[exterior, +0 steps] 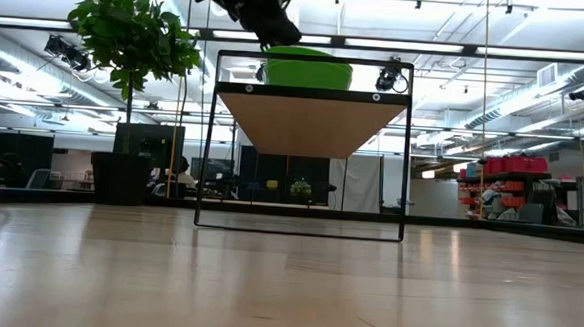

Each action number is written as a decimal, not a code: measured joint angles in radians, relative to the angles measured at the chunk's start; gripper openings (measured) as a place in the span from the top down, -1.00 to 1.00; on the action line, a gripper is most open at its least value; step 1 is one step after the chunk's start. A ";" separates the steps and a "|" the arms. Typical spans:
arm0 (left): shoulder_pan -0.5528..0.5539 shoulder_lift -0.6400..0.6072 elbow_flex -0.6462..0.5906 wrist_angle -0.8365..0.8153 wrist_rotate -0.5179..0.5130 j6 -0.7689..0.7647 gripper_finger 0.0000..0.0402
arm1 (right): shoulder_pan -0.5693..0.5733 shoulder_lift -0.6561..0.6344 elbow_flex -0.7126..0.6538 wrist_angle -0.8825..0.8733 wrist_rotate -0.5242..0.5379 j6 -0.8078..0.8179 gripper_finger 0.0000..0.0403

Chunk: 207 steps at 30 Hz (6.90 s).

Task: Pick & Place Mini bowls
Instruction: Stack the green bowl on the green bowl on the shelf, then return to Home Position

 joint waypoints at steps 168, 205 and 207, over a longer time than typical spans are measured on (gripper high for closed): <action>-0.261 -0.379 0.002 0.012 -0.405 -0.279 1.00 | 0.000 0.000 0.000 0.000 0.000 0.000 0.97; -0.365 -0.726 -0.381 0.305 -0.451 -0.386 1.00 | 0.000 0.000 0.000 0.000 0.000 0.000 0.97; -0.374 -0.742 -0.452 0.381 -0.450 -0.386 1.00 | 0.000 0.000 0.000 0.000 0.000 0.000 0.97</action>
